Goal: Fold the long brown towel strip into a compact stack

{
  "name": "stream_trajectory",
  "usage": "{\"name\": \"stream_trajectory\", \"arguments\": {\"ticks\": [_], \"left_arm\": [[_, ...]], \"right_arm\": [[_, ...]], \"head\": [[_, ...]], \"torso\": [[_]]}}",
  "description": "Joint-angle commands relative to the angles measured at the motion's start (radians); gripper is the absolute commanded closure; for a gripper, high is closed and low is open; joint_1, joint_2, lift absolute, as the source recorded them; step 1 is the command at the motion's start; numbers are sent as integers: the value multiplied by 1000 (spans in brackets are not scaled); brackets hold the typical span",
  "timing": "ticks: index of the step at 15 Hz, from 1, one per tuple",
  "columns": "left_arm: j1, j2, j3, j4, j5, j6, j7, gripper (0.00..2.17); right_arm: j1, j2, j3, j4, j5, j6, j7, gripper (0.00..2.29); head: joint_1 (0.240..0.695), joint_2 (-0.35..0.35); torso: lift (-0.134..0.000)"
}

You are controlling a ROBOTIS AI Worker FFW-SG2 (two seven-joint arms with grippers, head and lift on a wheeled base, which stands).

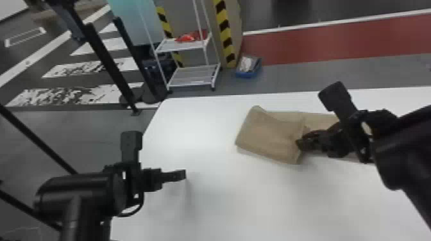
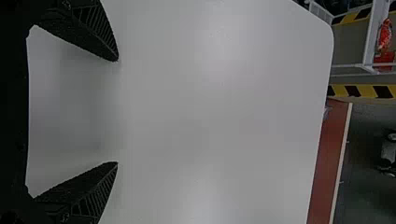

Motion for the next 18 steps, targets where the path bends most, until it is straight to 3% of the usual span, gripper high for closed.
{"name": "stream_trajectory", "arguments": {"ticks": [1,2,11,14,18], "left_arm": [[3,0,-2,-1,0,0,0,87],[3,0,-2,-1,0,0,-2,87],[12,0,1,-5,0,0,-2,87],[14,0,1,-5,-1,0,-2,87],[14,3,0,-5,0,0,-2,87]], "right_arm": [[-1,1,4,2,10,-1,0,937],[-1,1,7,2,10,2,0,856],[-12,1,7,7,7,-19,-14,859],[-18,1,4,19,10,-28,-14,1150],[-18,1,-18,18,-8,-47,-26,1237]], "head": [[695,350],[695,350],[695,350],[695,350],[695,350]], "torso": [[-123],[-123],[-123],[-123],[-123]]}}
